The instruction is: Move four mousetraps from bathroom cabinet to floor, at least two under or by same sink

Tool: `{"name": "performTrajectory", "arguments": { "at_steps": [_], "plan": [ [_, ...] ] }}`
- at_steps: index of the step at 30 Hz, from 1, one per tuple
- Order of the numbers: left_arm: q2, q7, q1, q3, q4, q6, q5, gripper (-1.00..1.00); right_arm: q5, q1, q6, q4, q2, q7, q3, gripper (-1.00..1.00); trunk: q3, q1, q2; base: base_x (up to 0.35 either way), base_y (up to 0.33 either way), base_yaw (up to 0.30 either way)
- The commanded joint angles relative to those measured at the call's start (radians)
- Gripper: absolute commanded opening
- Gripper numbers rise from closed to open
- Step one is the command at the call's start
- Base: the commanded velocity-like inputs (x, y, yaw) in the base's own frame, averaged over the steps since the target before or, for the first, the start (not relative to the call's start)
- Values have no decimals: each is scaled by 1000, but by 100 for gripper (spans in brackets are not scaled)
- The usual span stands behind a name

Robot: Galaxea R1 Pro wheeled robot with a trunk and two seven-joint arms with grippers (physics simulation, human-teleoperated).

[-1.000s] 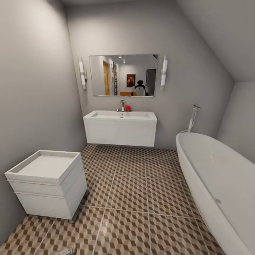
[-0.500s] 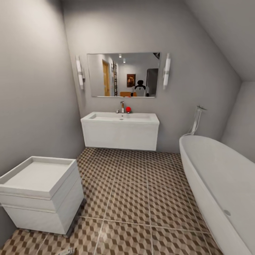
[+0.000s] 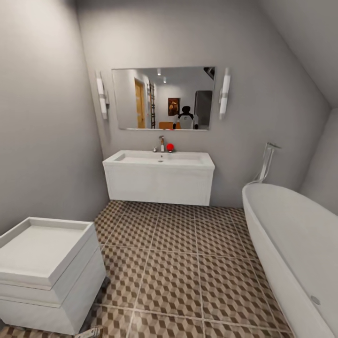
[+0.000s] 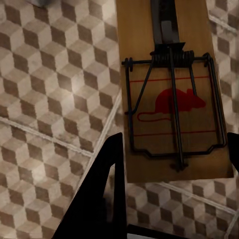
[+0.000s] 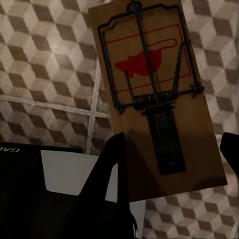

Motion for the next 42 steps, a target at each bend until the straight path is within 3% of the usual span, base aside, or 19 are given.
{"name": "performTrajectory", "arguments": {
  "at_steps": [1,42],
  "plan": [
    [1,-3,-1,-8,0,4,10,-100,10,-1,-3,1,0,2,-7,-100,-1,1,0,323,0,0],
    [0,11,-1,-7,0,4,10,-100,11,-1,1,1,4,6,-6,-100,-1,1,0,323,0,-27]
  ]
}}
